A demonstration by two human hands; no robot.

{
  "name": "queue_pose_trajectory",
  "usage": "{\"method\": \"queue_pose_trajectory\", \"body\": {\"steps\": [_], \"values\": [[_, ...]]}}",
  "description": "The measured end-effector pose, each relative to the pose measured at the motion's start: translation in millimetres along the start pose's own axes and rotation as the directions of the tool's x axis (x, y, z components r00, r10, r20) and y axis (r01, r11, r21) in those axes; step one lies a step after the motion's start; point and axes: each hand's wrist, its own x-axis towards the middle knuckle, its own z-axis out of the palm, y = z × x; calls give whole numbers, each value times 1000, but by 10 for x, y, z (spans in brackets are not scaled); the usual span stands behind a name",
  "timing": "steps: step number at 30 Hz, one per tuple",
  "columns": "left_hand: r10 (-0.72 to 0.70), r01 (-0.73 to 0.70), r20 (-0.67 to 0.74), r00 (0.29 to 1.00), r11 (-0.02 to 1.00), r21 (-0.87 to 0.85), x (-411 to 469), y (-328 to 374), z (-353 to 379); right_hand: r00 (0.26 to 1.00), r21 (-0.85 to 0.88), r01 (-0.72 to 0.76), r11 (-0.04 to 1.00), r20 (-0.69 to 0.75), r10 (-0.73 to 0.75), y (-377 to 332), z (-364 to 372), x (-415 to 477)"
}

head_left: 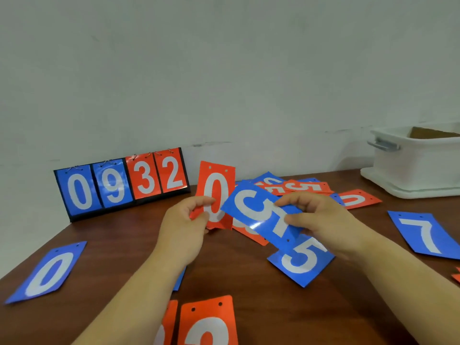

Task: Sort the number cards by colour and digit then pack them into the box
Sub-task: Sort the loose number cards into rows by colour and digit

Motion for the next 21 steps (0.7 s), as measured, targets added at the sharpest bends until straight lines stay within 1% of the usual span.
{"method": "queue_pose_trajectory", "body": {"steps": [2,4,5,7,9,10,12,13,15,16,18,19,20,21], "values": [[-25,24,-6,1000,992,-126,-27,24,25,996,-130,-9,991,84,20,-36,36,-36],[-42,51,45,998,973,-226,-79,67,49,987,-226,-15,974,151,50,-48,79,-64],[-31,50,82,996,969,-240,-106,87,58,984,-255,-13,967,167,58,-62,99,-77],[9,27,179,984,980,-197,-156,112,73,982,-282,19,959,187,36,-106,130,-112],[34,-4,287,957,995,-104,-210,130,86,983,-315,52,948,183,7,-137,143,-133],[38,-16,318,947,997,-73,-218,128,91,985,-339,62,939,174,-2,-143,150,-136],[36,-7,344,938,996,-84,-227,140,81,992,-352,62,934,126,-18,-113,154,-118],[28,10,355,935,995,-103,-233,148,73,997,-322,46,946,80,-21,-96,156,-100],[16,28,376,926,994,-110,-244,166,67,1000,-186,-29,982,-2,29,-73,161,-70],[17,27,385,923,994,-107,-252,175,68,998,-90,-70,993,0,70,-69,163,-60],[24,24,406,913,993,-112,-282,194,84,990,98,-135,986,57,129,-63,176,-57],[23,28,417,909,993,-117,-293,197,93,988,141,-148,979,75,138,-57,189,-63],[24,26,424,905,993,-111,-295,193,104,989,146,-143,979,59,136,-42,200,-53],[21,20,423,906,995,-94,-294,185,111,992,126,-125,984,5,125,-36,210,-41]]}}
